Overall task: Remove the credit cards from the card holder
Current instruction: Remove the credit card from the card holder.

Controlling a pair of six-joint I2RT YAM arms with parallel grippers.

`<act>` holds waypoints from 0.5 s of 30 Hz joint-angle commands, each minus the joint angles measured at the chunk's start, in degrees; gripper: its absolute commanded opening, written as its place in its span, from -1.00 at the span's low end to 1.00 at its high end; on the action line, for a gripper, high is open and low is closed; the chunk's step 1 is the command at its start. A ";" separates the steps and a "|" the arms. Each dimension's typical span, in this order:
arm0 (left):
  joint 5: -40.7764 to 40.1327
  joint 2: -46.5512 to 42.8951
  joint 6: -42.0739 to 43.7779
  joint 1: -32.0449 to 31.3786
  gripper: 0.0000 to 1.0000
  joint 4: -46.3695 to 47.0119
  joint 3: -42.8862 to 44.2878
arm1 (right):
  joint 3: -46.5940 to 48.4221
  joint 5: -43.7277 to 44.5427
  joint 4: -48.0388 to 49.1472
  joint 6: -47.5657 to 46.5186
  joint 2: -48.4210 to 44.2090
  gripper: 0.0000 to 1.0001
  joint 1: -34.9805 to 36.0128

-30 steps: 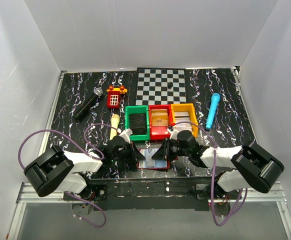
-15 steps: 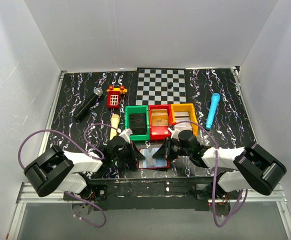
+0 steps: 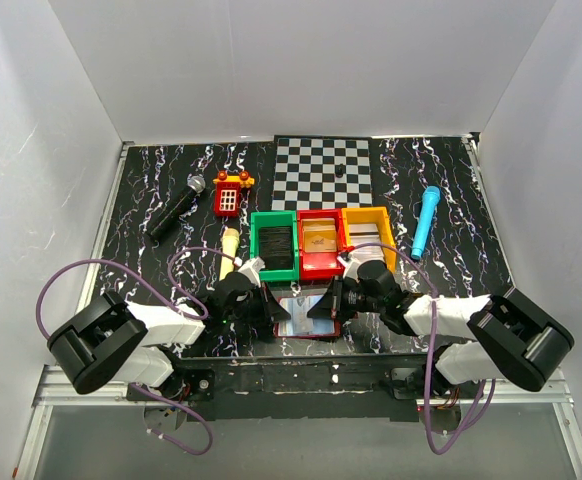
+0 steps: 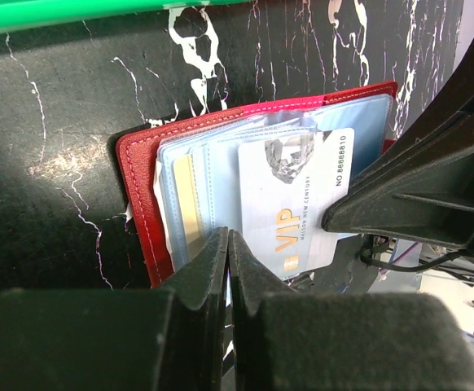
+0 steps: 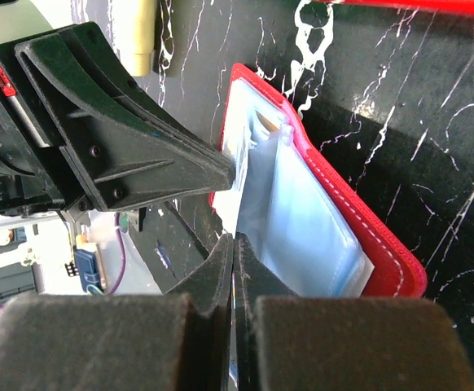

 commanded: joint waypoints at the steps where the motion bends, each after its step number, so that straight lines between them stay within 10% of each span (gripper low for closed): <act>1: -4.56 0.73 1.85 -0.23 -1.00 -8.47 -1.98 | 1.02 -1.60 1.20 -0.99 -2.44 -0.97 -0.39; 15: -5.88 -1.47 1.33 -0.23 -1.00 -9.79 -2.59 | 1.11 -0.37 -8.29 -2.66 -7.88 -0.97 -1.97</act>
